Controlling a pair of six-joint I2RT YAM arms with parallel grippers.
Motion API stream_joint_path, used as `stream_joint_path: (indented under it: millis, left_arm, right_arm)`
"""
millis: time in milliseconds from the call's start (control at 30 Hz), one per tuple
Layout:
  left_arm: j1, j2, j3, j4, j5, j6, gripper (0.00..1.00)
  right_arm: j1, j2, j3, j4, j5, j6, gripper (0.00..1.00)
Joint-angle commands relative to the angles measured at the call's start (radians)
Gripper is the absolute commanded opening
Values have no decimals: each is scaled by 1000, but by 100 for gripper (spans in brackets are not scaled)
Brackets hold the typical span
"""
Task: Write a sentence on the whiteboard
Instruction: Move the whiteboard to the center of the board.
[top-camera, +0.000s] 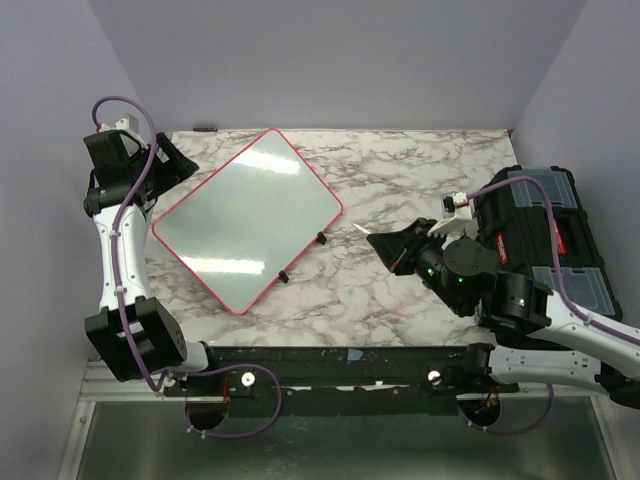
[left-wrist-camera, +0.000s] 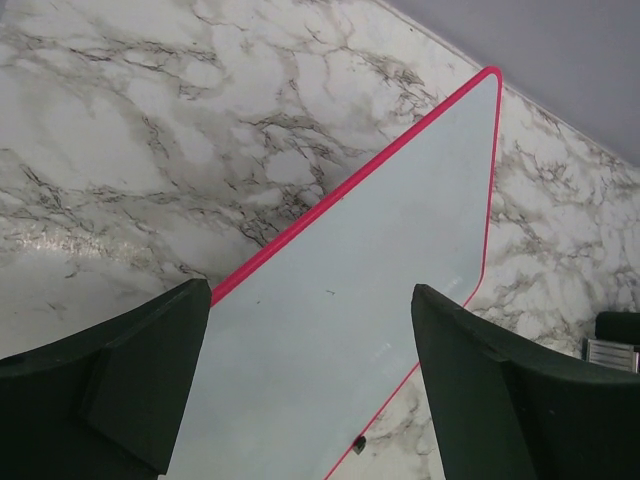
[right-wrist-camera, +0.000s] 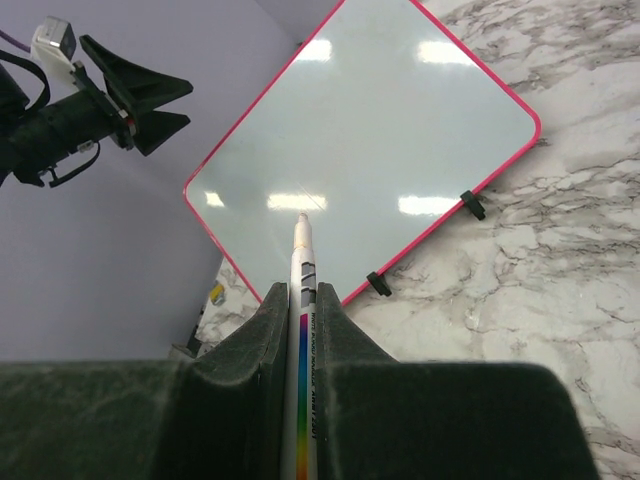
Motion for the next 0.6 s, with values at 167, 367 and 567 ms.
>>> stream_joint_path:
  millis: [167,367,567]
  left_arm:
    - [64,91,-67,190,257,9,84]
    - [63,131,-71,207,280,0,84]
    - [63,163,-71,203,296,-4,84]
  right_arm:
    - [6,13,17,-64,-40,24,1]
    - [5,23,14,-66,-47,24,1]
    - [5,37,19,-66,-62,19,1]
